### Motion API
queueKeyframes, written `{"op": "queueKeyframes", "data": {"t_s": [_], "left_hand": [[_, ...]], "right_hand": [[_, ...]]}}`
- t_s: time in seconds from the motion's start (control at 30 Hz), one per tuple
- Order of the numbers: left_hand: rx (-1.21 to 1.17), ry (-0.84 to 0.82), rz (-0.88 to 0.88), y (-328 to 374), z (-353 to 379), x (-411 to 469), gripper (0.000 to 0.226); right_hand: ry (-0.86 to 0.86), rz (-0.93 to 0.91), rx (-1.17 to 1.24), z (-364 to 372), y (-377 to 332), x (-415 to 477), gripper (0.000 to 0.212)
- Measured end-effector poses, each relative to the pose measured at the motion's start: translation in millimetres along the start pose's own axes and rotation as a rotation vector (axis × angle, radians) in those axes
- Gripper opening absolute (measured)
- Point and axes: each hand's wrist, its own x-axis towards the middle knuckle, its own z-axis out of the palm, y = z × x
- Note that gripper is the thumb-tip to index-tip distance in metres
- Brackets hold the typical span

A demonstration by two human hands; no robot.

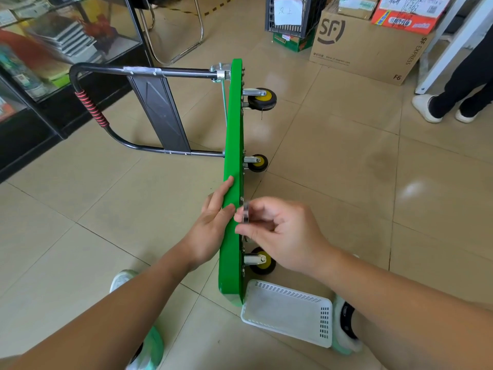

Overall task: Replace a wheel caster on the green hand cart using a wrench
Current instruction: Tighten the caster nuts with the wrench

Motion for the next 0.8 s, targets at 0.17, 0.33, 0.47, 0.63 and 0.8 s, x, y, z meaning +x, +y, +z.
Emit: {"op": "queueKeyframes", "data": {"t_s": [0.17, 0.33, 0.47, 0.63, 0.8], "left_hand": [[-0.015, -0.022, -0.031, -1.5, -1.8, 0.2, 0.053], [-0.025, -0.048, -0.045, -3.2, -1.6, 0.7, 0.052], [0.004, -0.058, -0.049, -3.7, -1.9, 1.7, 0.054], [0.008, -0.055, -0.041, -2.0, -1.4, -0.5, 0.053], [-0.005, -0.040, -0.028, -2.3, -2.0, -1.7, 0.057]], "right_hand": [[0.096, 0.302, 0.117, -13.5, 13.5, 45.9, 0.022], [0.102, 0.600, 0.230, -18.2, 34.9, 69.4, 0.010], [0.092, 0.581, 0.314, -20.9, 30.5, 74.6, 0.011], [0.195, 0.432, 0.303, -39.7, 2.2, 74.9, 0.017], [0.139, 0.218, 0.202, -38.3, -27.0, 39.1, 0.024]]}}
